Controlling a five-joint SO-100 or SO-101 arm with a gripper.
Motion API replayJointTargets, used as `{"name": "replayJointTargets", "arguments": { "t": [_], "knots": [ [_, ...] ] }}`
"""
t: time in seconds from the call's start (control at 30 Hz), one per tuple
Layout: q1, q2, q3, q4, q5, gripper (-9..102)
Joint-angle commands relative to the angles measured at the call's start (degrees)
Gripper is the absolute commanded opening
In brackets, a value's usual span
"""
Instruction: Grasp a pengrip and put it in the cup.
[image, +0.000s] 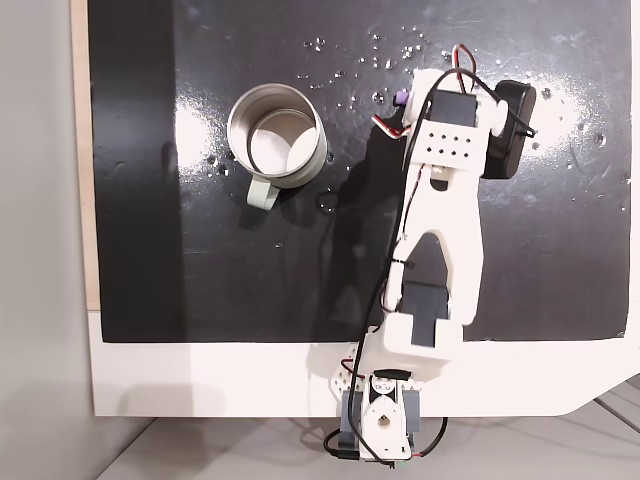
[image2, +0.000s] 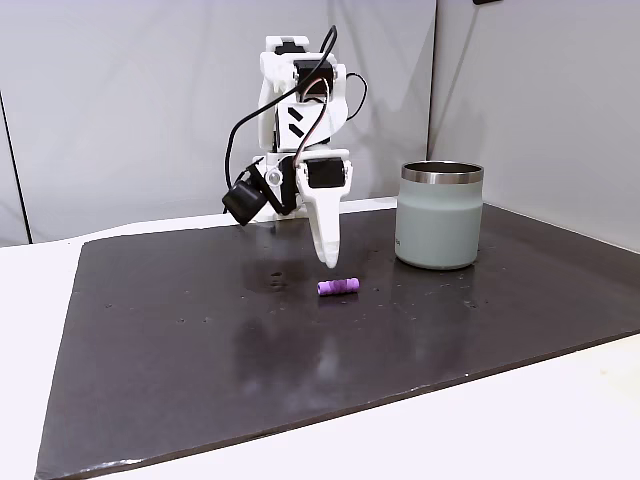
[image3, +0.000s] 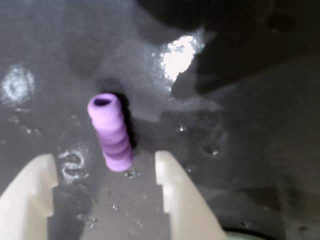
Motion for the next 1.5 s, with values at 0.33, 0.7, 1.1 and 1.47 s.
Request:
{"name": "replayJointTargets", "arguments": {
  "t": [0.33, 0.7, 1.1, 1.47],
  "knots": [
    [-1.41, -13.8, -17.4, 3.52, 1.67, 16],
    [0.26, -12.39, -21.27, 8.26, 4.39, 0],
    [-0.88, -3.34, -48.87, 31.99, 6.06, 0],
    [-15.47, 4.83, -58.36, 37.53, 8.88, 0]
  ]
}}
